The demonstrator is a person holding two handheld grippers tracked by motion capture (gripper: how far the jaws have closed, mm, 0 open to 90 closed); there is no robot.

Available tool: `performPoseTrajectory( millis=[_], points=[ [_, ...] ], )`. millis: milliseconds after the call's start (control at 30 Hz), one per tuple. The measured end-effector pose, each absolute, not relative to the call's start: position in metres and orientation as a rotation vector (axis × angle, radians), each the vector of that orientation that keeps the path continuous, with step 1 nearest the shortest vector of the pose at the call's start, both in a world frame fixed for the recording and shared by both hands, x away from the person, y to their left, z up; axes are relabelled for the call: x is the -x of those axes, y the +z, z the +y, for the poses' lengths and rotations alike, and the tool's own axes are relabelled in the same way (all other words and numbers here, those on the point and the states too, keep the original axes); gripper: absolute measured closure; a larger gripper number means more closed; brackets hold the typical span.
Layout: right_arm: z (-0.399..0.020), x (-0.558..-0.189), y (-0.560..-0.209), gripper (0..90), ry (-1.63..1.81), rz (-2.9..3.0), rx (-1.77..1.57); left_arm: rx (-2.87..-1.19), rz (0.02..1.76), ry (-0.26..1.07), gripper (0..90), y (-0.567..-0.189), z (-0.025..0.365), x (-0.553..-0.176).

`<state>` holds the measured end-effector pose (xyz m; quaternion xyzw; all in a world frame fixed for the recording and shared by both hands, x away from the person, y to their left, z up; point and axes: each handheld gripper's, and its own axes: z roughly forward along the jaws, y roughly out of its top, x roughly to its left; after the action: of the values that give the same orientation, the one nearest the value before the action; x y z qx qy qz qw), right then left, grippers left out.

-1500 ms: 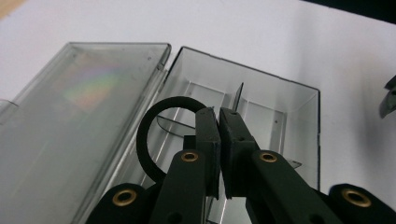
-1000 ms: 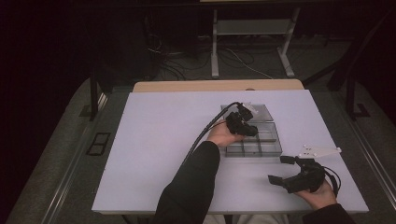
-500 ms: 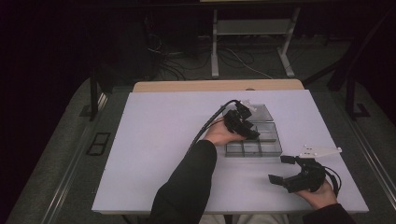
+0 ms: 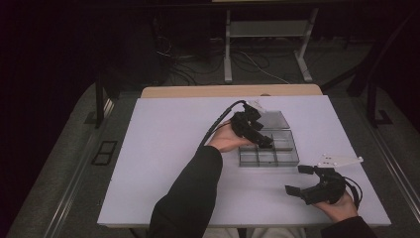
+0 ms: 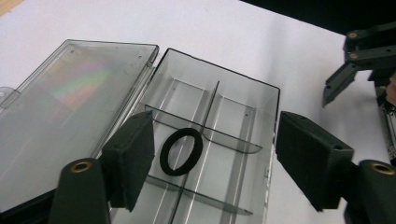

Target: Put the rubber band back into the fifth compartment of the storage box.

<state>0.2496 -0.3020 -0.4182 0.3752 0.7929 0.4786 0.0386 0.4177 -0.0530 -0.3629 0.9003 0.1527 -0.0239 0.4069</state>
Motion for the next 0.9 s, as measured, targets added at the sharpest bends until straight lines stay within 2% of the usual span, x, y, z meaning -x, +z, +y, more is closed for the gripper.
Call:
performPoseTrajectory(
  millis=[200, 900],
  points=[
    [-0.302, -0.25, -0.418, 0.1, 1.467, 2.428, -1.156, -2.247, 0.4, -0.056, 19.0, -0.354, -0.042, -0.413],
    [-0.302, -0.25, -0.419, 0.1, 1.457, 2.428, -1.154, -2.222, 0.462, -0.023, 2.4, -0.343, 0.005, -0.4]
  ],
)
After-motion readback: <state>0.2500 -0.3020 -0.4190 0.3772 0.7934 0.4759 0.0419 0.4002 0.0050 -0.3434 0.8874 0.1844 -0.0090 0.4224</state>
